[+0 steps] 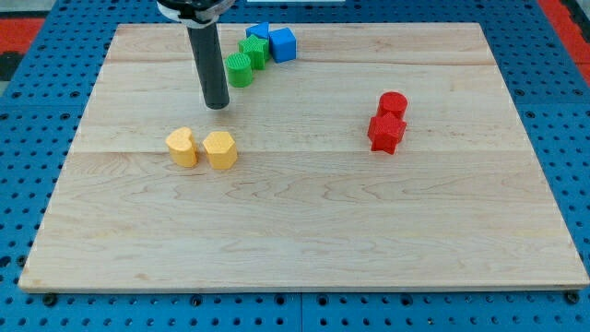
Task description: Push the green star down a bit
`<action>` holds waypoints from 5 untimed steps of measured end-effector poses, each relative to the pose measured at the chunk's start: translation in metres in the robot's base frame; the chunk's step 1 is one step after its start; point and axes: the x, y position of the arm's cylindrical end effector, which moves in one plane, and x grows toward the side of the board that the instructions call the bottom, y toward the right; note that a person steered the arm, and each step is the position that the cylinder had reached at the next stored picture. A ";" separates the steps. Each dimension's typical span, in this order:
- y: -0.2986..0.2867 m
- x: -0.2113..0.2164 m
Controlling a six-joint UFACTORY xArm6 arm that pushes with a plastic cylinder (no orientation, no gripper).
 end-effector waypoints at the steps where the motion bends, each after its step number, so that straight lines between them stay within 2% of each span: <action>1: -0.002 -0.012; 5: -0.002 -0.054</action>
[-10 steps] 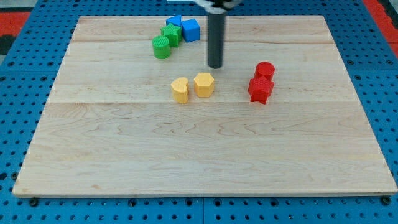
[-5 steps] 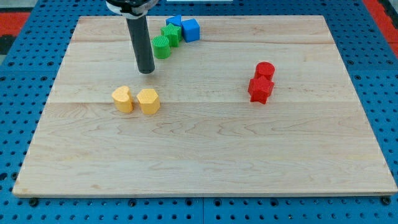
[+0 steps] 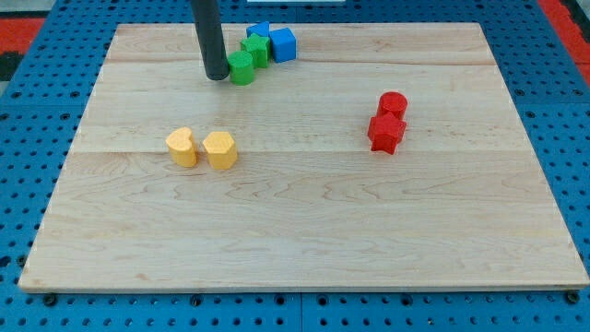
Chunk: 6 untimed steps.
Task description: Push the green star down a bit
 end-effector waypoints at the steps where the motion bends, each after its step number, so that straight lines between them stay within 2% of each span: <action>1: 0.002 -0.017; 3: 0.004 -0.063; 4: 0.085 -0.048; 5: 0.138 0.016; 6: 0.186 0.039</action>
